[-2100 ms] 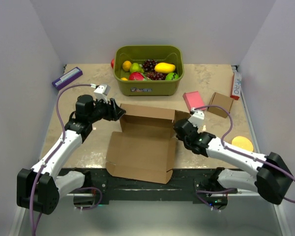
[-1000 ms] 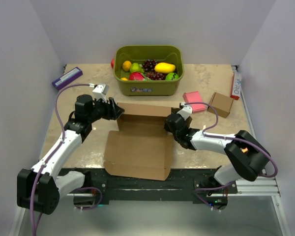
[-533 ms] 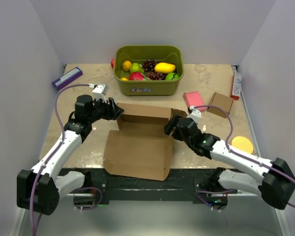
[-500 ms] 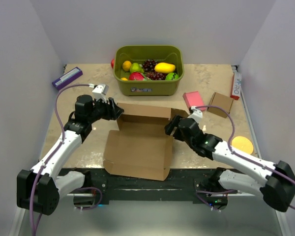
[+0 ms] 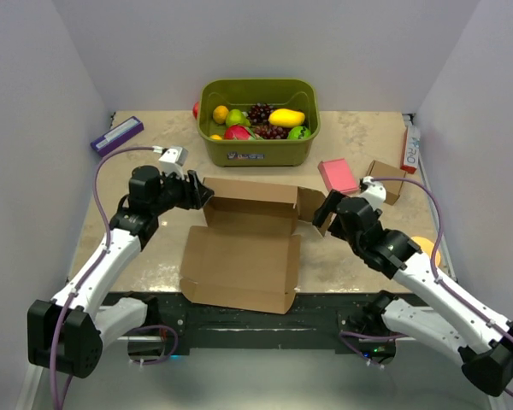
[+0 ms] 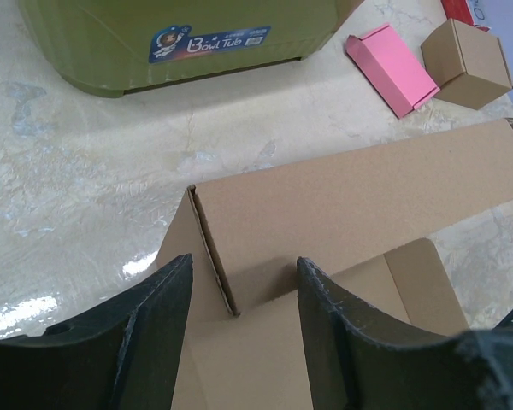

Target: Fold the paper box

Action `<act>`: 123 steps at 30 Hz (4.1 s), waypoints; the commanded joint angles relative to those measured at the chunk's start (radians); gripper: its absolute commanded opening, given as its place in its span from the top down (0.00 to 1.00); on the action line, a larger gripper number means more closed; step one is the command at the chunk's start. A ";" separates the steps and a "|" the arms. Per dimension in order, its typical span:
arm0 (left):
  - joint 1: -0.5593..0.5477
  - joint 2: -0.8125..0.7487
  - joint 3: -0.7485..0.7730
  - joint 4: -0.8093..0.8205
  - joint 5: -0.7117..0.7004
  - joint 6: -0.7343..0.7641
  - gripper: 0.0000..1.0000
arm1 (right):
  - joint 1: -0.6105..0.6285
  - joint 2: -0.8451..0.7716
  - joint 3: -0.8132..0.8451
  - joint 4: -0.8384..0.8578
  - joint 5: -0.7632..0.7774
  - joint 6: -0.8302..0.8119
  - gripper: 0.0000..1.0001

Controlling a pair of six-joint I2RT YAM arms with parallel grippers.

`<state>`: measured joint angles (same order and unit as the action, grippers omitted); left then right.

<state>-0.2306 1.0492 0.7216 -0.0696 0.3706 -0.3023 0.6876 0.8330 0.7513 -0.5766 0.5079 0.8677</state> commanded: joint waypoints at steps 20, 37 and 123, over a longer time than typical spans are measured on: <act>-0.004 -0.054 -0.010 0.030 -0.060 0.051 0.13 | -0.111 0.029 -0.159 0.432 -0.049 -0.437 0.53; -0.677 -0.137 0.028 0.086 -0.576 -0.053 0.36 | -0.111 0.040 -0.132 0.432 -0.049 -0.496 0.88; -1.036 0.959 -0.050 1.004 -0.496 -0.368 0.90 | -0.109 0.129 0.108 0.178 -0.170 -0.340 1.00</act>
<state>-1.2591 1.9659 0.6888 0.9222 -0.1413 -0.6533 0.5800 0.9749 0.8249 -0.4316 0.4068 0.4488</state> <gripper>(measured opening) 0.105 0.033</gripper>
